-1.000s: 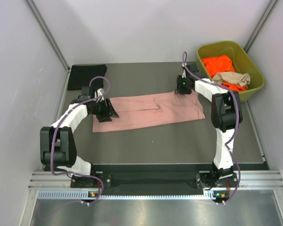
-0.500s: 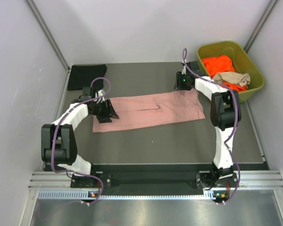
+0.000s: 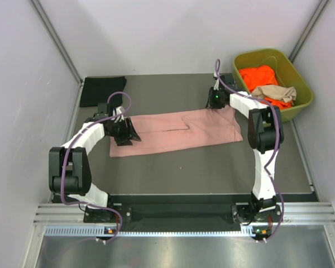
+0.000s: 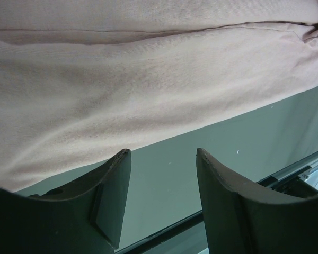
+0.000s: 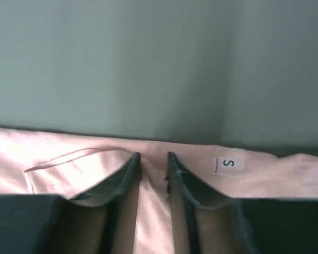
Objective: Fold and stack the t-shirts
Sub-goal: Fold the tshirt
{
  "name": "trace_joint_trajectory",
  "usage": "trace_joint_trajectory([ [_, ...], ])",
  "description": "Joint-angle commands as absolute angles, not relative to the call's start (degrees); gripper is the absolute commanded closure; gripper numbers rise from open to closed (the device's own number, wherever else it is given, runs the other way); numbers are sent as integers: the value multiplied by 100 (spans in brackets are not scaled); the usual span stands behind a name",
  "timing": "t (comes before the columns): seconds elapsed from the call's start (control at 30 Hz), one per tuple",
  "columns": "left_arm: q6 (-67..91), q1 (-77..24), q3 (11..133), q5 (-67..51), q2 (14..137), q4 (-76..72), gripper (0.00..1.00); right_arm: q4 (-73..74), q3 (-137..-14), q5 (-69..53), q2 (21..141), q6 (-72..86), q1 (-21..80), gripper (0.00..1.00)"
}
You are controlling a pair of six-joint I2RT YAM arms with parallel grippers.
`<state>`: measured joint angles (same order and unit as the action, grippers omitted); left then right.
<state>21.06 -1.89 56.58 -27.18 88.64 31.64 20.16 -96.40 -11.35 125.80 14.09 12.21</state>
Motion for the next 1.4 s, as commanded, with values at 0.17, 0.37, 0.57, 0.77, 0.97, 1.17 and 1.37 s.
trace_joint_trajectory([
  [0.17,2144,-176,5827,-2777,8807,3120,43,1626,-9545,-1380,11989,1626,1187,97],
  [0.37,2259,-176,5757,-2786,8710,3041,43,1512,-8896,-1643,11330,1722,1204,100],
  [0.57,2338,-176,5678,-2804,8570,2997,43,1310,-7999,-1819,10592,1793,1283,99],
  [0.77,2382,-176,5564,-2742,8324,3050,43,1257,-7348,-1969,10187,1854,1406,97],
  [0.97,2391,-176,5441,-2646,8069,3120,43,1353,-6742,-2074,9827,1968,1590,91],
  [1.17,2382,-176,5326,-2558,7928,3164,43,1520,-5960,-2118,9081,1891,1600,77],
  [1.37,2426,-167,5379,-2505,7910,3138,43,1862,-6467,-2214,9385,1529,1398,66],
])
